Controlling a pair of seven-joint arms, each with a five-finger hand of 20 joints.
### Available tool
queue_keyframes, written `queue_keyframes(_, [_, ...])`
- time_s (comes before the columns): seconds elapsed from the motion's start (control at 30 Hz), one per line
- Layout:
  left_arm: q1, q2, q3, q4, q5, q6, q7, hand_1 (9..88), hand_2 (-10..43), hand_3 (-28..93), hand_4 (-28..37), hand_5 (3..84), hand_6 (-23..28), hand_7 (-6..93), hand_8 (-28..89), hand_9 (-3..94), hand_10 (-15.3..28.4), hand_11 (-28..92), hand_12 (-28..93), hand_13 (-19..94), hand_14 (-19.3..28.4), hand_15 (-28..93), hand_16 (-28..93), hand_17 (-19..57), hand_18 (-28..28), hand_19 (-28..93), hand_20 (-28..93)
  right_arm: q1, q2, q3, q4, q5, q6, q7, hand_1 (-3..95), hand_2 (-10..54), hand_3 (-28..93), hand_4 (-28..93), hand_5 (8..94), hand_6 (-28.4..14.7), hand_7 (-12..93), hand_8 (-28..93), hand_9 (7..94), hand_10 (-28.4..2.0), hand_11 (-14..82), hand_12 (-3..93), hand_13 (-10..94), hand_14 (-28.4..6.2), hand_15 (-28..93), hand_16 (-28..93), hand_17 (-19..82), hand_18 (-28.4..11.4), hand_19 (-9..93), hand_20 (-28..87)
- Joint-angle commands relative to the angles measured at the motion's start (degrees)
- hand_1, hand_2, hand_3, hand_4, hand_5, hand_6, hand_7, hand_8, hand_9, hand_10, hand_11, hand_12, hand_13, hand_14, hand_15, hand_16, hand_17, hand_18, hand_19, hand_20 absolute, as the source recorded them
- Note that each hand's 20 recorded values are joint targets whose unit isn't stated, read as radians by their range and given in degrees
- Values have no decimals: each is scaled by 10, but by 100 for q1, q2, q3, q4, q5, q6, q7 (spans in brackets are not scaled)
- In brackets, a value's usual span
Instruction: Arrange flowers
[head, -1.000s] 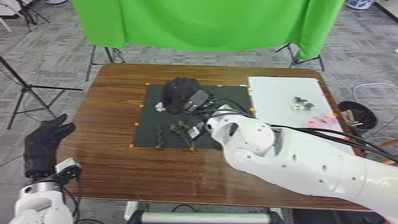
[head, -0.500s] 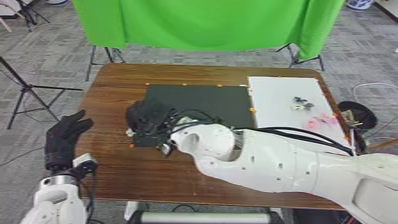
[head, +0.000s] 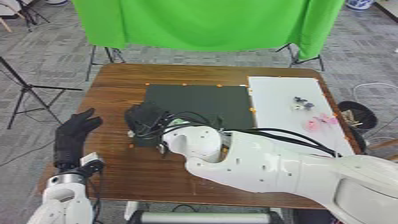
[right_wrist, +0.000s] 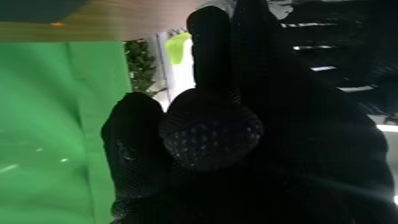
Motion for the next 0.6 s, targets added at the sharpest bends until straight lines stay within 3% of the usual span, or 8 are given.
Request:
queue_keyframes(0.03, [18, -101, 104, -83, 29, -101, 25, 226, 270, 699, -283, 553, 32, 133, -88, 569, 150, 197, 78, 454, 163, 232, -60, 122, 88, 68, 170, -79, -59, 82, 318, -261, -250, 115, 580, -95, 642, -180, 784, 31, 219, 23, 869, -100, 43, 311, 933, -4, 601, 301, 704, -84, 932, 509])
queue_keyframes(0.2, [20, -107, 80, -94, 2, -127, 33, 225, 269, 699, -283, 552, 32, 134, -88, 569, 149, 198, 78, 455, 162, 233, -60, 121, 89, 69, 168, -80, 0, 80, 352, -277, -266, 175, 580, -95, 642, -183, 783, 32, 220, 22, 868, -100, 44, 307, 933, -4, 600, 301, 703, -84, 932, 508])
queue_keyframes(0.37, [63, -111, 3, -127, -41, -65, 57, 217, 256, 696, -283, 551, 32, 134, -88, 568, 150, 197, 79, 455, 163, 234, -60, 121, 89, 69, 168, -86, 49, 94, 328, -293, -389, 181, 579, -95, 644, -182, 783, 32, 219, 21, 867, -99, 45, 305, 932, -5, 599, 301, 702, -85, 932, 507])
queue_keyframes(0.6, [82, -122, 5, -144, 6, -77, 2, 182, 170, 707, -283, 543, 36, 133, -87, 565, 151, 202, 82, 452, 162, 234, -59, 118, 90, 67, 166, -23, 112, 111, 279, -251, -501, 219, 574, -95, 647, -173, 775, 35, 218, 24, 862, -96, 44, 304, 931, -5, 596, 301, 699, -85, 932, 498])
